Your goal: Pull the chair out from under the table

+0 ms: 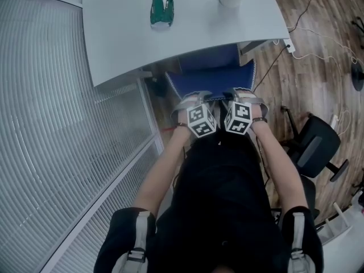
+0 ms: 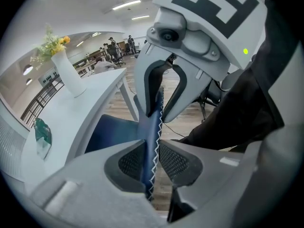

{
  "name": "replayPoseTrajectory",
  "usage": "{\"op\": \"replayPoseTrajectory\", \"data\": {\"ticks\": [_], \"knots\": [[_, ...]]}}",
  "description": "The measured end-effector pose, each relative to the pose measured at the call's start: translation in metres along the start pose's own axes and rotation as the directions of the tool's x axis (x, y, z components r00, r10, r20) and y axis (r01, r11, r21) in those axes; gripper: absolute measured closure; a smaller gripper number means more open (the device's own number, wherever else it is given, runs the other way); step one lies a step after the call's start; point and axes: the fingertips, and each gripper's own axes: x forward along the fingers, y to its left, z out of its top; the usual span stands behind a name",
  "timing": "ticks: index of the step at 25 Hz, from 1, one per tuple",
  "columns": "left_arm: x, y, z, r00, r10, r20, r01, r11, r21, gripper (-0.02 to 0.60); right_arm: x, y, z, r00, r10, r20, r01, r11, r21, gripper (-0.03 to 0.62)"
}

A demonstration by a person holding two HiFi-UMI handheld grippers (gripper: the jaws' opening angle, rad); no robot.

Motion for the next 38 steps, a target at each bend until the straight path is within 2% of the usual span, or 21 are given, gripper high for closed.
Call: {"op": "replayPoseTrajectory", "data": {"ticks": [7, 11, 14, 26, 38], "knots": [[-0.005, -0.037, -0.022, 0.998, -0.051, -0.023, 0.051, 0.999, 0.013, 0.488, 0.006, 0.046, 0.005, 0.999, 0.049, -0.024, -0.047, 0.996, 0.070, 0.496], [-0.010, -0.059, -0.028, 0.997, -0.077, -0.031, 0.076, 0.997, -0.028, 0.486, 0.005, 0.068, 0.002, 0.998, 0.060, -0.034, -0.057, 0.995, 0.084, 0.497], [-0.012, -0.070, -0.029, 0.996, -0.082, -0.029, 0.081, 0.996, -0.025, 0.487, 0.002, 0.081, 0.000, 0.995, 0.087, -0.037, -0.084, 0.993, 0.082, 0.500], [-0.021, -0.097, -0.007, 0.997, -0.078, -0.010, 0.078, 0.997, -0.004, 0.493, -0.026, 0.096, -0.014, 0.997, 0.073, -0.016, -0.072, 0.995, 0.068, 0.500], [-0.030, -0.166, 0.012, 0.997, -0.076, -0.026, 0.076, 0.997, -0.023, 0.494, -0.058, 0.155, -0.043, 0.994, 0.113, 0.010, -0.113, 0.991, 0.064, 0.497]]}}
